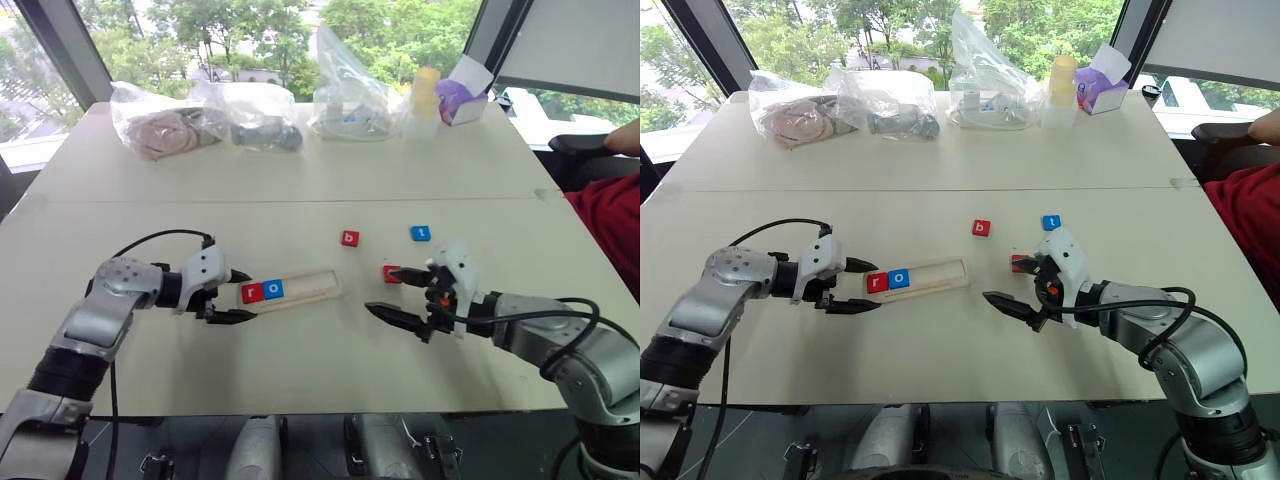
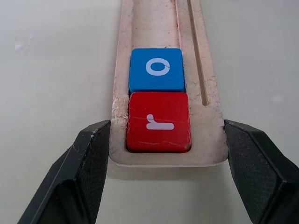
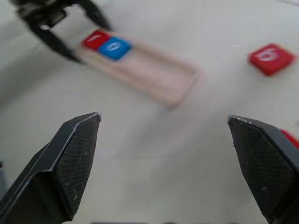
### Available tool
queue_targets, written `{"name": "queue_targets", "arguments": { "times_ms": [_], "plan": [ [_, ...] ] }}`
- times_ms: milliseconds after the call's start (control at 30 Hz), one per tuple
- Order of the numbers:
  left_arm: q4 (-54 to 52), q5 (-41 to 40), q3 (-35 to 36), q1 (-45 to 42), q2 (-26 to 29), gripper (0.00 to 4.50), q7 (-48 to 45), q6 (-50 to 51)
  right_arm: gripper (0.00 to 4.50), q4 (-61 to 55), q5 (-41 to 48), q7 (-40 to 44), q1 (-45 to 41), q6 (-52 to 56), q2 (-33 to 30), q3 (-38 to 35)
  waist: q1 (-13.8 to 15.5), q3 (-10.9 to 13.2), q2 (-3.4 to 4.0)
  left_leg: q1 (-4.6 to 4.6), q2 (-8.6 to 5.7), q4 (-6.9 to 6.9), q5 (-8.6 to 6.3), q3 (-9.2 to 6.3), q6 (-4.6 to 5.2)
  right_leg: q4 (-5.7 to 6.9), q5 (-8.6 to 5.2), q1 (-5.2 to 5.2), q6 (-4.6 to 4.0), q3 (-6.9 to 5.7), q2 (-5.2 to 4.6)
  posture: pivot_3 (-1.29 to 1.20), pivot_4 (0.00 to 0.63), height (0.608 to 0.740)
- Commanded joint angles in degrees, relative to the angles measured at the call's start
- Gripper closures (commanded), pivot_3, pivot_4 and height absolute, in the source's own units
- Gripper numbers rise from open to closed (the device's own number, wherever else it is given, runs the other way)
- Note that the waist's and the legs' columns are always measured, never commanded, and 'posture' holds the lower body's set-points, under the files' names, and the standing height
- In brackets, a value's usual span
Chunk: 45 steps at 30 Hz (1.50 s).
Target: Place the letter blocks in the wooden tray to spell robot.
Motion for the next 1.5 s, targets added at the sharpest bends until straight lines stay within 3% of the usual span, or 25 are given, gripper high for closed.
{"name": "queue_targets", "arguments": {
  "times_ms": [33, 467, 533, 567, 767, 900, 1033, 1167, 1500],
  "plan": [
    [2.47, 1.00, -1.59, -2.90, 0.57, 1.40, -4.31, -4.15, 0.00, -0.70, -0.17, -0.41, 1.69, -1.01, -0.86, -2.65, 0.00, 0.00, 0.00, 0.00, 0.01, 0.00, 0.00, 0.00, 0.00, 0.00, 0.00, -0.01, 0.00, 0.00, 0.03, 0.00, 0.150, 0.740],
    [15.29, 7.31, -6.22, -8.87, -4.34, 1.40, -5.93, -15.19, 0.00, -3.38, 0.27, -4.08, 5.60, -0.93, 0.89, -2.85, -0.05, 0.00, -0.01, -0.01, -0.02, 0.04, -0.01, 0.01, 0.02, 0.03, 0.02, -0.01, 0.06, 0.01, 0.10, 0.00, 0.150, 0.740],
    [16.34, 7.69, -6.35, -8.95, -4.15, 0.35, -6.19, -16.55, 0.00, -3.21, 0.02, -3.98, 5.59, -0.82, 0.55, -2.16, -0.05, 0.00, -0.01, 0.00, -0.01, 0.05, -0.01, 0.01, 0.02, 0.03, 0.02, 0.00, 0.06, 0.01, 0.10, 0.00, 0.150, 0.740],
    [16.52, 7.32, -6.27, -8.94, -4.06, 0.03, -6.70, -16.18, 0.00, -2.97, -0.13, -3.96, 5.34, -0.79, 0.45, -1.87, -0.11, -0.01, 0.00, 0.00, -0.01, 0.05, -0.01, 0.01, 0.02, 0.04, 0.02, 0.00, 0.06, 0.01, 0.10, 0.00, 0.150, 0.740],
    [13.48, 7.22, -4.22, -6.29, -2.59, 0.03, -4.55, -14.84, 0.00, -0.35, -0.72, -4.90, 2.70, -0.47, 1.36, -1.07, -0.29, -0.01, 0.01, 0.04, 0.04, 0.04, -0.01, 0.02, 0.02, 0.06, 0.02, 0.01, 0.06, 0.02, 0.13, 0.00, 0.150, 0.740],
    [5.60, 5.97, -1.24, -1.29, 2.77, 0.03, -4.48, -10.64, 0.00, 3.79, -1.66, -10.79, -3.75, 2.70, 5.78, 0.04, -1.19, -0.03, -0.04, 0.11, 0.19, 0.03, -0.01, 0.09, 0.02, 0.10, 0.05, -0.01, 0.00, 0.15, 0.30, 0.00, 0.150, 0.740],
    [-1.95, -1.13, 7.56, 1.57, 7.75, 0.03, -1.63, 2.29, 0.00, 12.28, -3.54, -22.55, -16.90, 11.33, 17.38, 1.56, -2.11, 0.01, -0.08, 0.08, 0.38, 0.00, 0.00, 0.10, 0.02, 0.26, 0.16, -0.23, -0.30, 0.27, 0.59, 0.00, 0.150, 0.740],
    [-7.13, -9.43, 16.93, -0.35, 6.57, 0.03, 5.28, 14.03, 0.00, 21.65, -8.98, -27.27, -24.44, 12.94, 24.30, 5.74, -1.52, 0.01, -0.17, -0.09, 0.41, 0.07, 0.01, 0.03, 0.02, 0.76, 0.18, -0.67, -0.29, 0.30, 0.75, 0.00, 0.150, 0.740],
    [-21.63, -13.41, 23.30, 9.65, 4.65, 0.03, 15.39, 21.30, 0.00, 43.65, -20.63, -32.88, -33.73, 1.56, 35.40, 8.38, -2.01, -0.02, -0.23, -0.05, 0.33, -0.03, -0.01, 0.25, 0.04, 0.79, 0.15, -0.81, -0.13, 0.80, 0.65, 0.00, 0.150, 0.740]
  ]
}}
